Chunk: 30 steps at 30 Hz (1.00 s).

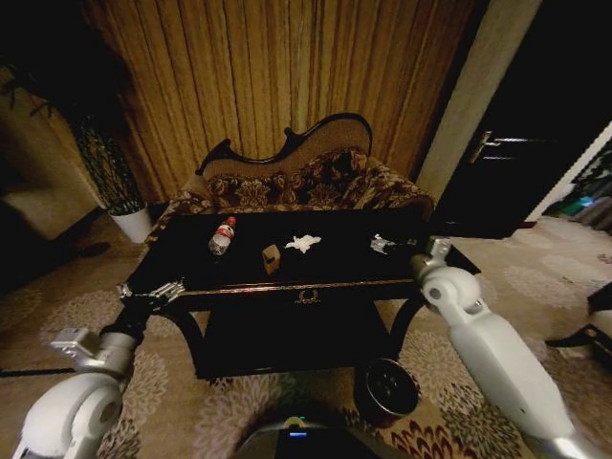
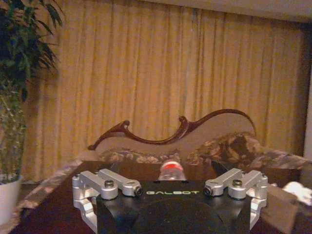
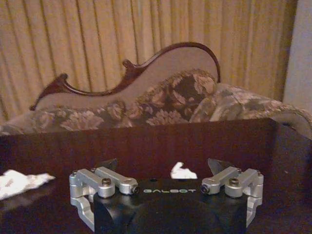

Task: Move to the front of the table and place the trash on the table into the trash bin.

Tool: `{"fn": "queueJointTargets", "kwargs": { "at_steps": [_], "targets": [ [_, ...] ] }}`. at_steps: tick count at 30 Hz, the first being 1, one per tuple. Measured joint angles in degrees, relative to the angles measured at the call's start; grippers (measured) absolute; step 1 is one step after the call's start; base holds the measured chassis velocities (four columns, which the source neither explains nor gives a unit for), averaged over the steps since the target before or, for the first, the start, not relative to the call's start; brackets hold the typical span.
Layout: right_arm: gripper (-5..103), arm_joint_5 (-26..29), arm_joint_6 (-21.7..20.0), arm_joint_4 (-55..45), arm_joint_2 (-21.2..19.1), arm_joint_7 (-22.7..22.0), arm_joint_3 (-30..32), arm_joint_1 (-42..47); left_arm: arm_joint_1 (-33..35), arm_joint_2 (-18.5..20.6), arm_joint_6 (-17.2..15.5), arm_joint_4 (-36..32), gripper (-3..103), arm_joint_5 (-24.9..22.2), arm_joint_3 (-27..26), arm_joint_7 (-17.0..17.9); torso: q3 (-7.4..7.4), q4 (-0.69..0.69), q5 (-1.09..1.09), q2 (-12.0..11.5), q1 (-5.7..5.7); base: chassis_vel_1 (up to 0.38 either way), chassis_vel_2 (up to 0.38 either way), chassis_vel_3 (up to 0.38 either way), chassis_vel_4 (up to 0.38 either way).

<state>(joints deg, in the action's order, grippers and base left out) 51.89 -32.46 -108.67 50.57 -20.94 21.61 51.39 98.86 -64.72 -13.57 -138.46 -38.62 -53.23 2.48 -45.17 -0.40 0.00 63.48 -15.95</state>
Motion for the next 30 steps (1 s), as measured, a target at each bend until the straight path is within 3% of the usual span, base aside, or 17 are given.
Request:
{"fn": "queueJointTargets", "kwargs": {
  "at_steps": [19, 30],
  "targets": [
    [100, 1.3, -1.1, 7.4, 0.0, -1.3, -6.3, -6.4, -0.1, -1.5, -0.3, 0.4, 100, 0.6, 1.0, -1.5, 0.00, -0.01, -0.01, 0.0, 0.00, 0.000, 0.000, 0.000, 0.000],
    [100, 1.6, -0.8, 10.7, 0.1, -1.2, -6.7, -8.2, -0.3, -1.7, -0.1, 0.6, 100, 0.4, 0.4, -1.6, 0.00, -0.01, 0.00, 0.0, 0.00, 0.000, 0.000, 0.000, 0.000]
  ]
}}
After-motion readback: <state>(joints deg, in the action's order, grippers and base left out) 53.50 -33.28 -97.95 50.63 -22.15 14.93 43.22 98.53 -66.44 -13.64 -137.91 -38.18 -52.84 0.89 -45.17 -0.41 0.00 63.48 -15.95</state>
